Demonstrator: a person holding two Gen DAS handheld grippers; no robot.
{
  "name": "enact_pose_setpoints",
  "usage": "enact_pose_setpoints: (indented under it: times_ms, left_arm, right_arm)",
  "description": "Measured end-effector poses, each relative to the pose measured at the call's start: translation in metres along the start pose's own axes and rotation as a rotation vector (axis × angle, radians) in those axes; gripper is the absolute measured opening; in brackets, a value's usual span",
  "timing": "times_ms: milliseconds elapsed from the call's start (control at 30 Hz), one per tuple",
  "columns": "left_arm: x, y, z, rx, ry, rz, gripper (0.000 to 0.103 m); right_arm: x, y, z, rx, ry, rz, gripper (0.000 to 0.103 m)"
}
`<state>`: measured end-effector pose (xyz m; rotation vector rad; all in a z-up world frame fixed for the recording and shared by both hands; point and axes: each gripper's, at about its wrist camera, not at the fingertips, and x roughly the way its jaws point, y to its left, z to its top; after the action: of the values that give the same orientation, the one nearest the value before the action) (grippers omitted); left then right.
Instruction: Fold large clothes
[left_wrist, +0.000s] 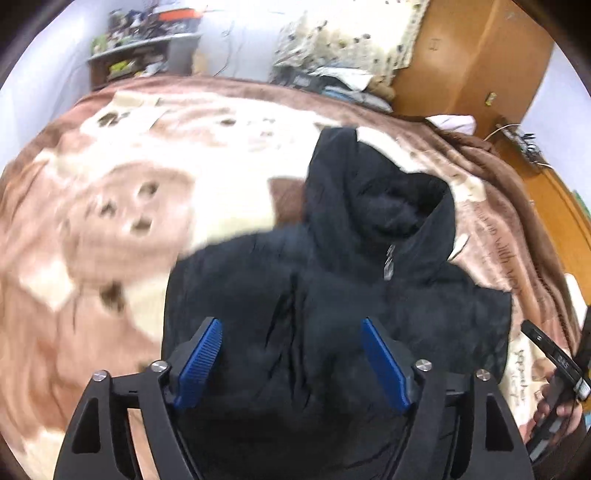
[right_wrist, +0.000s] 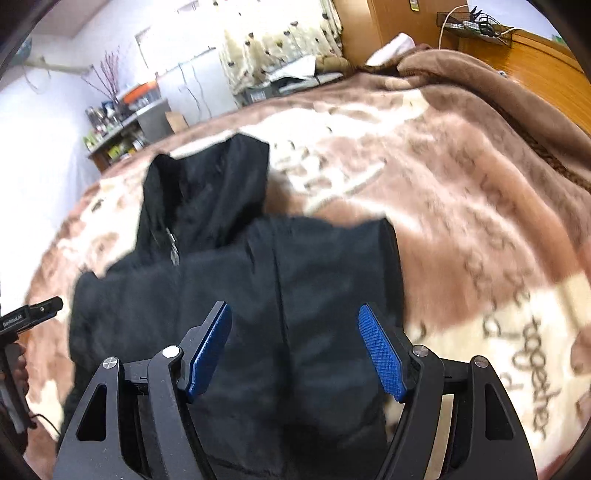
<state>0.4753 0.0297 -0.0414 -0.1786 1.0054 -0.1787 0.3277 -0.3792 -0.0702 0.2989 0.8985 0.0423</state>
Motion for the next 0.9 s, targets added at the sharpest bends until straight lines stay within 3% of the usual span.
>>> enact_pose_setpoints:
  times_ms: [167, 267, 400, 467, 600, 733, 800, 833, 867, 900]
  left_arm:
    - [0.005, -0.007, 0.065, -0.016, -0.048, -0.029, 0.090]
    - [0.037, -0.008, 0.100, -0.083, 0.017, -0.092, 0.094]
    - [0.079, -0.011, 0.132, -0.161, 0.040, -0.157, 0.094]
    - [0.102, -0.008, 0.142, -0.211, 0.072, -0.150, 0.094]
    - [0.136, 0.000, 0.162, -0.300, 0.049, -0.168, 0.094]
    - [0.164, 0.000, 0.171, -0.320, 0.043, -0.168, 0.094]
    - [0.178, -0.003, 0.172, -0.303, 0.056, -0.130, 0.093]
    - [0.183, -0.005, 0.171, -0.296, 0.061, -0.125, 0.086]
    - [0.187, -0.007, 0.170, -0.285, 0.063, -0.124, 0.065]
    - [0.188, -0.009, 0.169, -0.272, 0.065, -0.130, 0.054]
  right_arm:
    - [0.024, -0.003, 0.051, 0.110, 0.038, 0.092, 0.073]
    - [0.045, -0.009, 0.077, 0.220, 0.021, 0.110, 0.076]
    - [0.082, -0.011, 0.104, 0.365, 0.041, 0.218, 0.076]
    - [0.101, -0.008, 0.117, 0.388, 0.047, 0.212, 0.077]
    - [0.137, -0.003, 0.134, 0.453, 0.052, 0.237, 0.077]
    - [0.168, 0.002, 0.141, 0.482, 0.080, 0.242, 0.077]
    - [0.183, 0.008, 0.142, 0.461, 0.114, 0.191, 0.077]
    - [0.186, 0.008, 0.141, 0.460, 0.120, 0.197, 0.077]
    - [0.191, 0.012, 0.139, 0.456, 0.133, 0.219, 0.077]
    - [0.193, 0.013, 0.138, 0.450, 0.141, 0.225, 0.077]
